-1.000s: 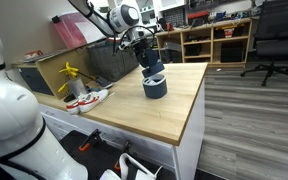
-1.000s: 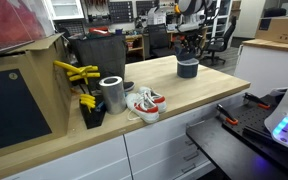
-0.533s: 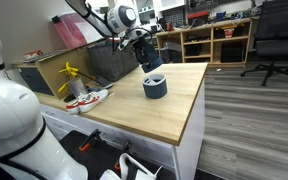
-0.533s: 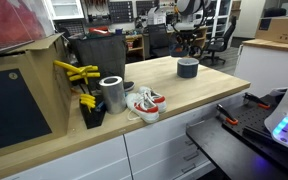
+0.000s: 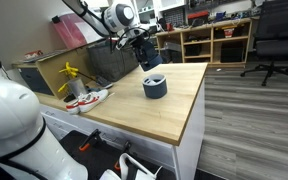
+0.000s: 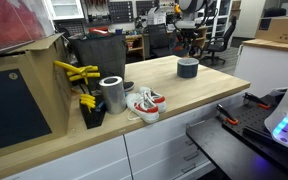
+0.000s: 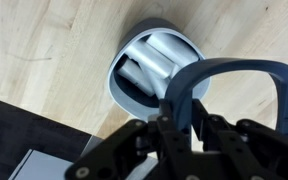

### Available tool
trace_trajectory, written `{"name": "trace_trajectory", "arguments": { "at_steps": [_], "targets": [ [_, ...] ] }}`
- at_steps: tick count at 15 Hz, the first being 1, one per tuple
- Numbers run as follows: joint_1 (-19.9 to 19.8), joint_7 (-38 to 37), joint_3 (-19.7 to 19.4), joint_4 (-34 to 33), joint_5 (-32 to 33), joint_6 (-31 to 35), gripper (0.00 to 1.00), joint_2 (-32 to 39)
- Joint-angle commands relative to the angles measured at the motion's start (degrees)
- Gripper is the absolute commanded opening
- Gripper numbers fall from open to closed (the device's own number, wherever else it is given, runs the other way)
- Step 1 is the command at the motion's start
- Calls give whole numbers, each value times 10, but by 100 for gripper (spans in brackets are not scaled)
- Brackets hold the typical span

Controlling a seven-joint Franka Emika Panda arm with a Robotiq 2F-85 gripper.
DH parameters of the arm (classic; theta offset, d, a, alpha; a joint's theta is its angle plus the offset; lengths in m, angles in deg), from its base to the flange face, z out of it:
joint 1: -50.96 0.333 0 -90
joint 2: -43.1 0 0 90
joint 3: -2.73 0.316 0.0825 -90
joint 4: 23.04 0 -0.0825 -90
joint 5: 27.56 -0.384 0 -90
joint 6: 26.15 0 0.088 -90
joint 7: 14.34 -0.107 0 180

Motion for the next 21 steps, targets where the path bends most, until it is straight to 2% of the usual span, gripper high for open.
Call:
{"name": "trace_trajectory", "arguments": {
  "at_steps": [1,12,13,21],
  "targets": [
    [-2,-16,1,25,4,12,6,-40],
    [-5,19,24,33,-13,4,6,-63],
    [-5,5,21,15,-2,-1,25,-42],
    [-5,6,23,15,-2,-1,25,-42]
  ]
}}
